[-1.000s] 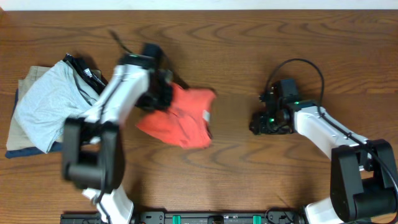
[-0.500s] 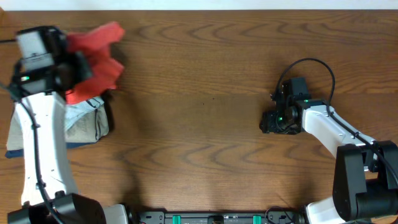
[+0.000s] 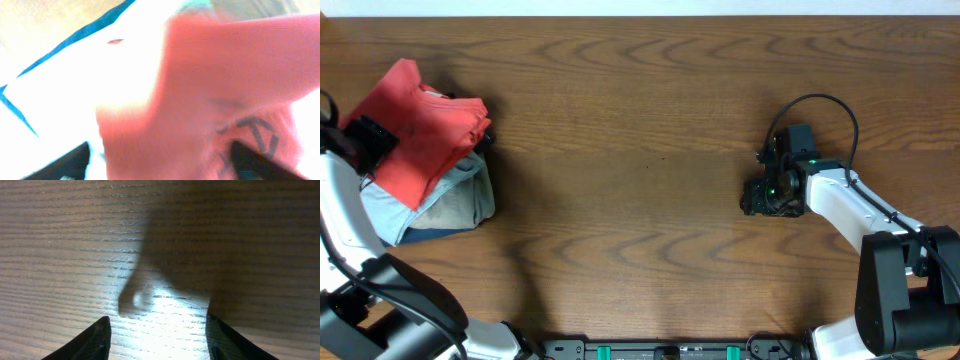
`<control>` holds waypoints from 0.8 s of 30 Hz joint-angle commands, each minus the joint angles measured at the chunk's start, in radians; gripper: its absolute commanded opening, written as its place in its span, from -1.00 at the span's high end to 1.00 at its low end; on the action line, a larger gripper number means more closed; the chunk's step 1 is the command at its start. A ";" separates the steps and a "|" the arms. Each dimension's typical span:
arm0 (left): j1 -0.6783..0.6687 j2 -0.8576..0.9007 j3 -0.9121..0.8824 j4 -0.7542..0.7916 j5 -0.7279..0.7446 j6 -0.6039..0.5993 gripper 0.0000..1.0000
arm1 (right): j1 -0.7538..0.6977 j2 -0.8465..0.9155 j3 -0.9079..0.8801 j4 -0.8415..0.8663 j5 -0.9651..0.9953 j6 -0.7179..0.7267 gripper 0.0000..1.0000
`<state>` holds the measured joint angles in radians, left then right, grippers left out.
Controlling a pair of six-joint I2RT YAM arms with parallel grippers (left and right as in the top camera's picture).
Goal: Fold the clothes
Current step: 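Lift the folded shirt with the left gripper and place it on the clothes stack, then release the shirt and withdraw the left gripper from the stack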
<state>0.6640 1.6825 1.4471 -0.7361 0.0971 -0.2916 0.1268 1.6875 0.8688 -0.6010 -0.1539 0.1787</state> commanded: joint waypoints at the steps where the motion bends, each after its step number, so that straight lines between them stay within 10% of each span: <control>1: 0.021 -0.006 0.012 -0.003 -0.011 -0.074 -0.96 | -0.023 0.064 -0.060 -0.027 0.061 0.000 -0.20; 12: -0.038 -0.125 0.013 0.006 0.119 -0.087 -0.95 | -0.023 0.064 -0.060 -0.019 0.060 0.000 -0.22; 24: -0.571 -0.086 0.012 -0.071 0.161 0.091 -0.96 | -0.029 0.064 -0.023 -0.011 -0.065 0.000 -0.56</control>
<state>0.2047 1.5681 1.4475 -0.7734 0.2413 -0.2859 0.1265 1.6859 0.8764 -0.6003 -0.1993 0.1764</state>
